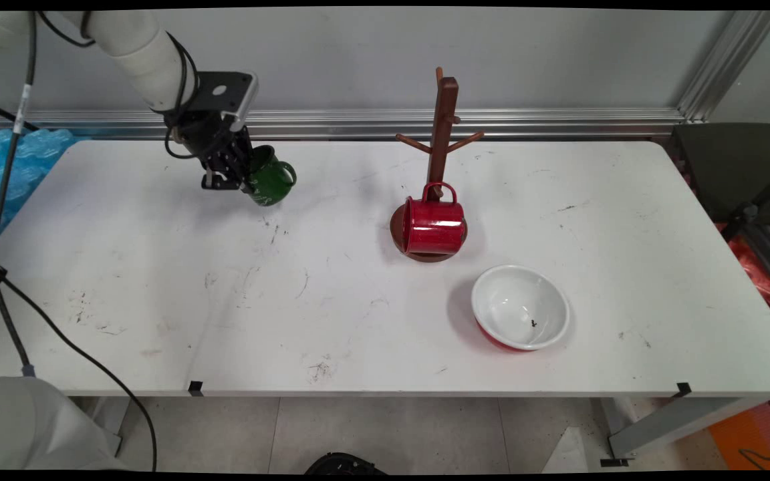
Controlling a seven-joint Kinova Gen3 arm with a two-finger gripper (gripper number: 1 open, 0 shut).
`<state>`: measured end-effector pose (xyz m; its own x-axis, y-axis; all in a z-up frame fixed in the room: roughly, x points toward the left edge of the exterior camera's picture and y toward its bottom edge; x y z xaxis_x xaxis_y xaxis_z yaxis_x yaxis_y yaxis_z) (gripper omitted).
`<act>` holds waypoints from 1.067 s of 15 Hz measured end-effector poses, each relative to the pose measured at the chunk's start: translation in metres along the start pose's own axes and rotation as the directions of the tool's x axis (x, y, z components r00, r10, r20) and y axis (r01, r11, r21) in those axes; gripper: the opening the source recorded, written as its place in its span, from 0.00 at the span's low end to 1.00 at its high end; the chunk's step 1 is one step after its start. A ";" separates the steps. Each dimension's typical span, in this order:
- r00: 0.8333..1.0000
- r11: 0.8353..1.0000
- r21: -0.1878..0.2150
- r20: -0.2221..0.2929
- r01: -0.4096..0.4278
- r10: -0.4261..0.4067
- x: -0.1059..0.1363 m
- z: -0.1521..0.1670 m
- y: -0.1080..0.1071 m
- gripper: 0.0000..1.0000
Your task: Place the picked object on the table
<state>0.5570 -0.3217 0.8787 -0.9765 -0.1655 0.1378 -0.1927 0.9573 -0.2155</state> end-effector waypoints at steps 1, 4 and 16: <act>1.000 1.000 0.001 0.003 -0.004 0.004 0.001 0.005 0.000 0.00; 1.000 1.000 0.007 0.008 -0.011 0.011 0.004 0.017 0.001 0.00; 0.999 0.999 0.016 0.022 -0.036 0.036 0.015 0.054 0.005 0.00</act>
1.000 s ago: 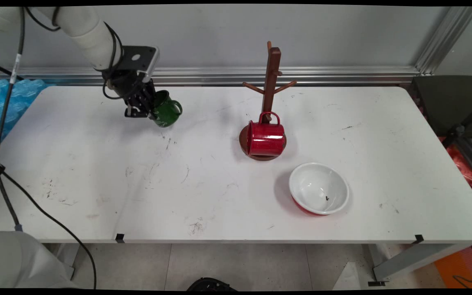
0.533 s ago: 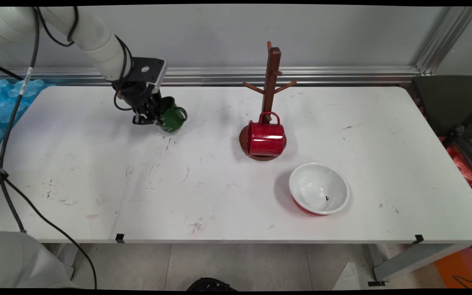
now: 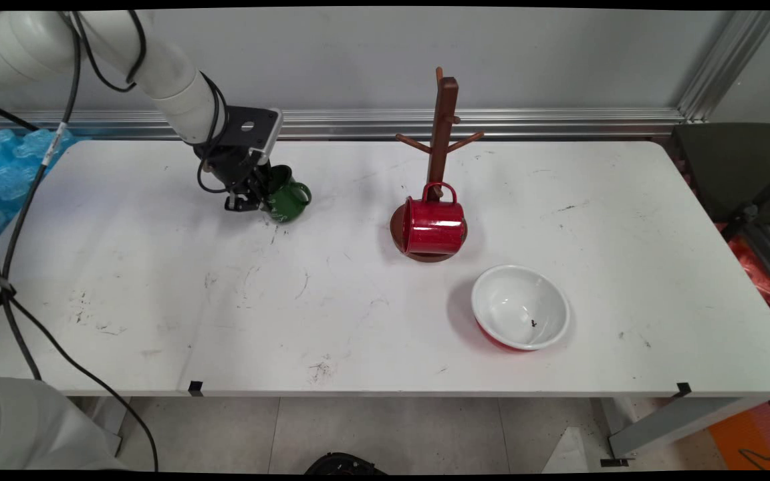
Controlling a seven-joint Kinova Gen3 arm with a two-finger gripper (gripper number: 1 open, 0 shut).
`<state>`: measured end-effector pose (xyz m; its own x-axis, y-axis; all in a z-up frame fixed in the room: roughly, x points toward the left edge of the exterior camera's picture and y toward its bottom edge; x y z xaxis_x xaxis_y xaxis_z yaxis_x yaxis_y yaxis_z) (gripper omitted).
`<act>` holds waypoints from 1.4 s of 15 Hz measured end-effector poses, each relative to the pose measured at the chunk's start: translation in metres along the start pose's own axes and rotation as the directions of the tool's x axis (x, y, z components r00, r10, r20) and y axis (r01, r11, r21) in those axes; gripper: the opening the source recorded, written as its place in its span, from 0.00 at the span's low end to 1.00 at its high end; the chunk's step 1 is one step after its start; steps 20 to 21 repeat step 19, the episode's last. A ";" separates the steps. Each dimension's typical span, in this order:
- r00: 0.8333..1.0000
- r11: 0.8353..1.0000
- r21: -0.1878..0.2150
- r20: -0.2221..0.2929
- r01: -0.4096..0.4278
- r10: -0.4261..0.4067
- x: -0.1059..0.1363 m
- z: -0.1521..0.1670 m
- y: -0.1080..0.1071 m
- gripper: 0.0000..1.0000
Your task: Place the picked object on the table
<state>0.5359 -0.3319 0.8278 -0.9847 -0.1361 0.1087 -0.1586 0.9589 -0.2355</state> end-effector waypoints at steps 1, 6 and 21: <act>1.000 1.000 0.000 0.000 -0.001 0.001 0.000 0.001 0.000 0.00; 1.000 1.000 0.001 -0.003 -0.013 0.013 0.005 0.007 0.001 0.00; 0.999 1.000 0.004 -0.050 0.008 -0.008 0.019 0.009 0.000 1.00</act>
